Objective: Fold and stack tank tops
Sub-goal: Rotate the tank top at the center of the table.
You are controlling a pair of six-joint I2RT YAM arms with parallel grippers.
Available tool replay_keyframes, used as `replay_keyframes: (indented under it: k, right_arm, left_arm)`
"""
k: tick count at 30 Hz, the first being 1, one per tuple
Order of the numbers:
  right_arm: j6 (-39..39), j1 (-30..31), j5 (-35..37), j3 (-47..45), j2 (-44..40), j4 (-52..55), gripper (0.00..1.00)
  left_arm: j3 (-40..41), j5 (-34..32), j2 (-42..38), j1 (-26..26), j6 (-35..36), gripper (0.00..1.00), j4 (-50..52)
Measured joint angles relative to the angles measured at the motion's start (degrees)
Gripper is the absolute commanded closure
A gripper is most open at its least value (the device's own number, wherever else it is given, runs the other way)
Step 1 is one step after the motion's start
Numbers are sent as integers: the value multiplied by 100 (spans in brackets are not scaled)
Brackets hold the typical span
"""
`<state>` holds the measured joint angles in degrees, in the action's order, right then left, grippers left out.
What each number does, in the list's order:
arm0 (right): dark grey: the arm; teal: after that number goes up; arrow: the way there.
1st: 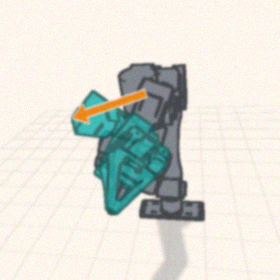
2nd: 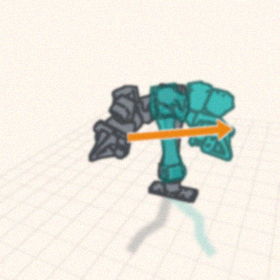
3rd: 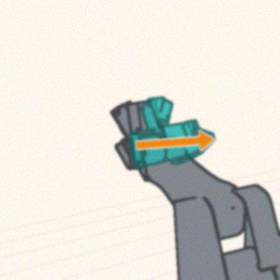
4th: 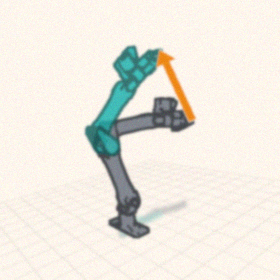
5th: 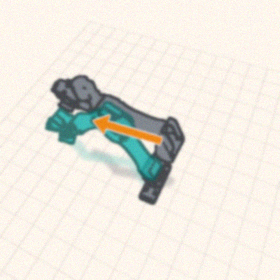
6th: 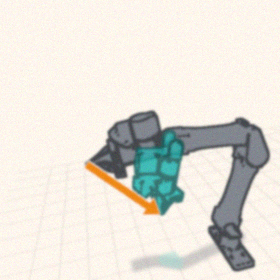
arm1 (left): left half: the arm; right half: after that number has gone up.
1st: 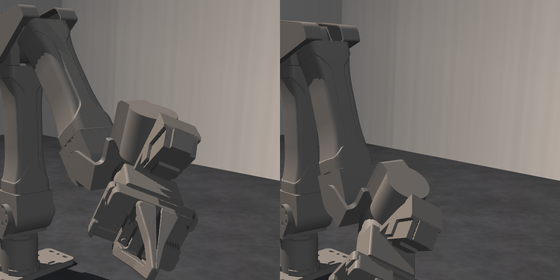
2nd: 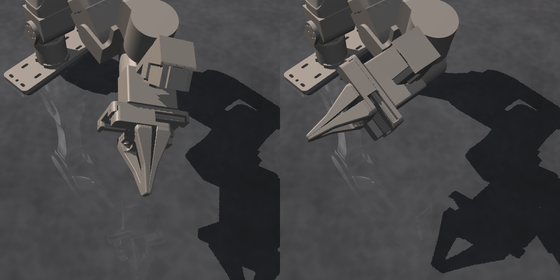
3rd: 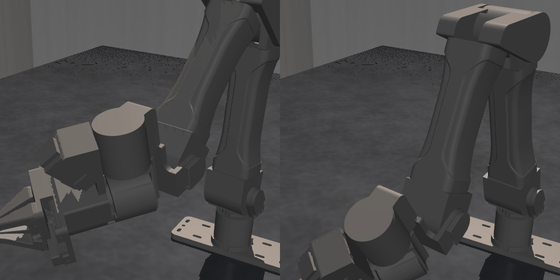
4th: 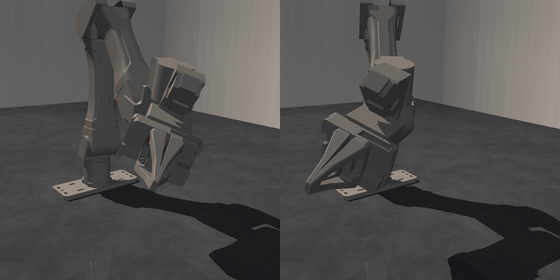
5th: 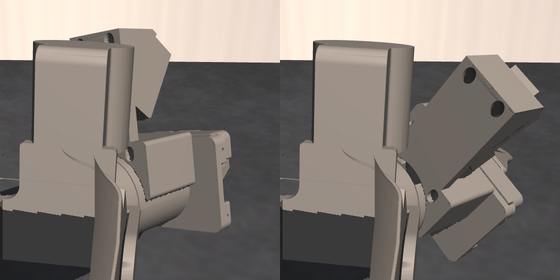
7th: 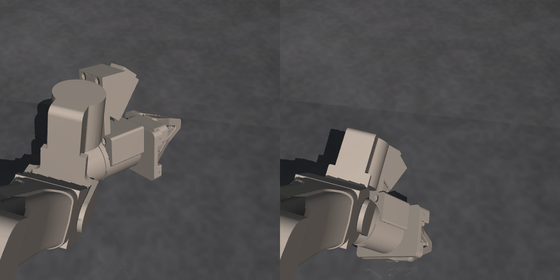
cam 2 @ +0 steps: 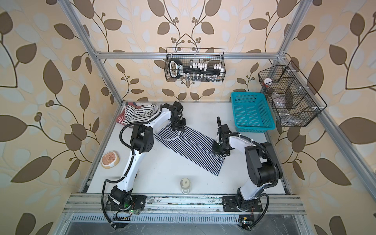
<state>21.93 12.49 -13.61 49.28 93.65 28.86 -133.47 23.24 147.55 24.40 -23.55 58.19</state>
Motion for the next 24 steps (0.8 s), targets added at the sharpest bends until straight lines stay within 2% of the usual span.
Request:
replay_keyframes:
  k: [8, 14, 24]
  right_arm:
    - [472, 457, -83, -431, -321, -299, 98]
    - [949, 1029, -297, -616, -393, -540, 95]
    - [1709, 1838, -654, -710, -210, -1235, 93]
  left_arm:
    - [-656, 737, 516, 0, 107, 100, -638]
    - [-756, 1132, 717, 4, 44, 100, -1351]
    - [-1263, 1521, 1309, 7, -684, 100, -2774]
